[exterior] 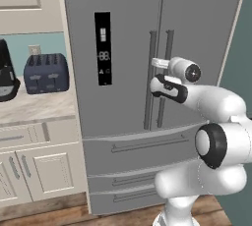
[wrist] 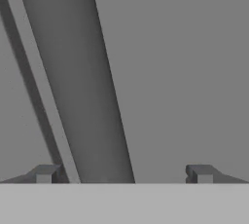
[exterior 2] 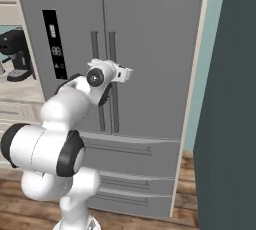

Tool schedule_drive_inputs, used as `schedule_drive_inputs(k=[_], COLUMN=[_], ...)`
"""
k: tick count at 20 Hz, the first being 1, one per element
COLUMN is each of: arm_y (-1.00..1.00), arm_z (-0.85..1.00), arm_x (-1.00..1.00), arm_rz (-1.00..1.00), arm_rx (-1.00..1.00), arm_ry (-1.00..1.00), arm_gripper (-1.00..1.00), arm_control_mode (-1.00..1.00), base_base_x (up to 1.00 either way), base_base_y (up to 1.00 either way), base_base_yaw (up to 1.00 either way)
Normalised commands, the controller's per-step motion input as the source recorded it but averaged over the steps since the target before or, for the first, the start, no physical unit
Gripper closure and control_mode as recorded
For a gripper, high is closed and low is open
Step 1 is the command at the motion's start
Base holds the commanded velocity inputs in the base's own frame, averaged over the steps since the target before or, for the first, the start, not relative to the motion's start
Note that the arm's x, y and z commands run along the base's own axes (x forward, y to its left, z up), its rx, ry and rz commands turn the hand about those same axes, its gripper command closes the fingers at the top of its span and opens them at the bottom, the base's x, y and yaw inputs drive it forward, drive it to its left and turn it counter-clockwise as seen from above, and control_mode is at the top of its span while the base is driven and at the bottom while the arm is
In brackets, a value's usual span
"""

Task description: Take the cake and donut from the fridge and place them on the empty tray on the dining counter.

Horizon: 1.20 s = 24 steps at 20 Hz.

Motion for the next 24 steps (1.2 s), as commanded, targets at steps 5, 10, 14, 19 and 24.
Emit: schedule_drive_inputs(k=[5, 10, 14, 19, 24], arm_y=[-0.04, -0.04, 0.0, 0.07, 0.04], arm_z=[0.0, 0.0, 0.0, 0.0, 0.06], arm_x=[0.78, 0.79, 1.0, 1.0, 0.79], arm_rz=[0.05, 0.0, -0.02, -0.04, 0.0], arm_rx=[0.01, 0.0, 0.0, 0.0, 0.0], arm_ry=[0.0, 0.04, 0.08, 0.13, 0.28], arm_gripper=[-1.0, -1.0, -1.0, 1.0, 1.0], arm_control_mode=[-1.0, -1.0, -1.0, -1.0, -1.0], base_base_x=[0.0, 0.0, 0.0, 0.0, 0.0], base_base_y=[0.0, 0.0, 0.0, 0.0, 0.0], base_base_yaw=[0.0, 0.0, 0.0, 0.0, 0.0])
